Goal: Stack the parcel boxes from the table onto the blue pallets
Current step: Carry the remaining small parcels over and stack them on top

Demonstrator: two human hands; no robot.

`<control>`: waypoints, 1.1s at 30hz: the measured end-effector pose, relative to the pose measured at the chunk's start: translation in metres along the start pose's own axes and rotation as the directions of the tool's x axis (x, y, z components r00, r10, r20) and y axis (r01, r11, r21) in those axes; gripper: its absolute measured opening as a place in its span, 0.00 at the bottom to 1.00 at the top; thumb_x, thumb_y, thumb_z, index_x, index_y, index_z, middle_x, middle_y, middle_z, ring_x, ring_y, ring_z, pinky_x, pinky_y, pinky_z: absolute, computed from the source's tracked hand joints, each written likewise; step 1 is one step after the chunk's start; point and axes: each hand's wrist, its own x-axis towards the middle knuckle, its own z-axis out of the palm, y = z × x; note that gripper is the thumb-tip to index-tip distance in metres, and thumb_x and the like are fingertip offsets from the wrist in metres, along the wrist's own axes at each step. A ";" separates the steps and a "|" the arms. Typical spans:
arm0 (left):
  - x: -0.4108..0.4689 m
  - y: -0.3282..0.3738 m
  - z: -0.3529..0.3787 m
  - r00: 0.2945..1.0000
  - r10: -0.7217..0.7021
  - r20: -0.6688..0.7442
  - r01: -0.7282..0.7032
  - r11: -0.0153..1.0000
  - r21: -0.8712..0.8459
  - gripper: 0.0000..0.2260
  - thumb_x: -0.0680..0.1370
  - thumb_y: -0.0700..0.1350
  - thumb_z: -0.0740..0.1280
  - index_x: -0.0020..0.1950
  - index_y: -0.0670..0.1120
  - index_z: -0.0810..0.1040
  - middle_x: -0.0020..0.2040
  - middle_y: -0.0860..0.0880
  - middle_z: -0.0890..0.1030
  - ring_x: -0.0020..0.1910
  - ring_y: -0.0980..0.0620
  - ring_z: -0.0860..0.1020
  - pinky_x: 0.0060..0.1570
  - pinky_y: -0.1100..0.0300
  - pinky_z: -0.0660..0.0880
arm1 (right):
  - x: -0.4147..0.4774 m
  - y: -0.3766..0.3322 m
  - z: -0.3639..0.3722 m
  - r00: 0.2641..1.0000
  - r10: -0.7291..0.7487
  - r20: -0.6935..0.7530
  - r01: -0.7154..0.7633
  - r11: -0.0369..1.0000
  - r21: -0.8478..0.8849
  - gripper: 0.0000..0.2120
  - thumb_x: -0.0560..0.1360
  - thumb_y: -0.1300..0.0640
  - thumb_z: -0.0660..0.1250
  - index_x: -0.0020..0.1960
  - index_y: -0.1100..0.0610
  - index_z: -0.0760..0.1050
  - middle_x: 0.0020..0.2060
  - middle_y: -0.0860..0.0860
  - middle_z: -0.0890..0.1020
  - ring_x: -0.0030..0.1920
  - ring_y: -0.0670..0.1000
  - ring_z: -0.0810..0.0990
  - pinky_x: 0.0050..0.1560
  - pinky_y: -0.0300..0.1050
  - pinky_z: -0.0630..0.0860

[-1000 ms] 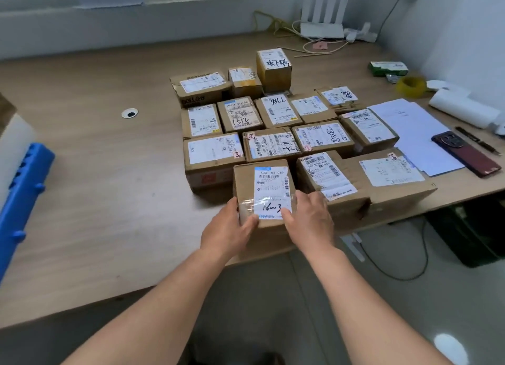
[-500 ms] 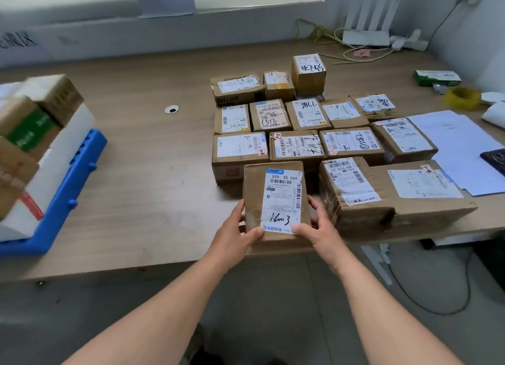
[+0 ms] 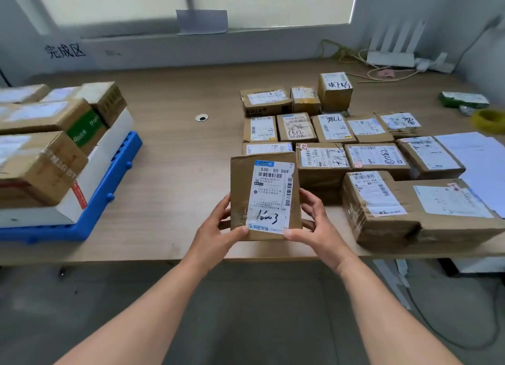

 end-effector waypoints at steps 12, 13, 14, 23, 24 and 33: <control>-0.017 0.022 -0.129 0.980 0.171 -0.100 -0.162 0.982 0.098 0.35 0.75 0.46 0.71 0.75 0.62 0.54 0.60 0.60 0.72 0.57 0.60 0.74 0.51 0.65 0.74 | 0.034 -0.085 0.102 0.969 -0.244 0.028 0.244 0.970 -0.004 0.44 0.58 0.46 0.76 0.68 0.33 0.59 0.64 0.48 0.73 0.63 0.48 0.75 0.59 0.47 0.77; -0.018 0.023 -0.143 0.979 0.178 -0.099 -0.165 0.978 0.128 0.36 0.75 0.47 0.70 0.75 0.62 0.53 0.60 0.60 0.71 0.57 0.60 0.73 0.52 0.65 0.73 | 0.037 -0.090 0.114 0.966 -0.259 0.023 0.259 0.966 -0.016 0.44 0.57 0.45 0.76 0.68 0.33 0.59 0.65 0.49 0.73 0.63 0.50 0.75 0.60 0.50 0.77; -0.019 0.024 -0.158 0.978 0.183 -0.099 -0.166 0.973 0.158 0.35 0.75 0.48 0.69 0.75 0.61 0.52 0.62 0.60 0.70 0.58 0.60 0.72 0.54 0.63 0.73 | 0.041 -0.095 0.125 0.962 -0.273 0.018 0.273 0.962 -0.017 0.43 0.58 0.45 0.76 0.67 0.32 0.59 0.66 0.50 0.73 0.63 0.51 0.74 0.58 0.49 0.77; -0.033 0.017 -0.299 0.933 0.298 -0.202 -0.225 0.921 0.319 0.33 0.72 0.63 0.57 0.76 0.56 0.56 0.68 0.51 0.71 0.61 0.57 0.71 0.58 0.59 0.70 | 0.062 -0.152 0.228 0.942 -0.335 0.012 0.335 0.941 0.040 0.41 0.56 0.45 0.75 0.64 0.30 0.61 0.59 0.47 0.76 0.57 0.50 0.78 0.46 0.41 0.79; -0.034 0.016 -0.314 0.922 0.318 -0.220 -0.229 0.908 0.350 0.32 0.74 0.62 0.57 0.76 0.56 0.56 0.68 0.49 0.71 0.60 0.57 0.71 0.58 0.58 0.71 | 0.064 -0.159 0.238 0.939 -0.344 0.013 0.343 0.938 0.043 0.42 0.55 0.45 0.75 0.65 0.31 0.62 0.58 0.49 0.76 0.55 0.50 0.79 0.45 0.40 0.79; -0.045 -0.008 -0.419 0.823 0.461 -0.333 -0.094 0.687 0.720 0.30 0.76 0.58 0.64 0.76 0.52 0.58 0.70 0.50 0.71 0.68 0.51 0.68 0.62 0.52 0.70 | 0.082 -0.202 0.329 0.926 -0.373 0.060 0.368 0.926 0.081 0.35 0.55 0.46 0.72 0.59 0.28 0.65 0.55 0.56 0.79 0.54 0.56 0.80 0.42 0.41 0.78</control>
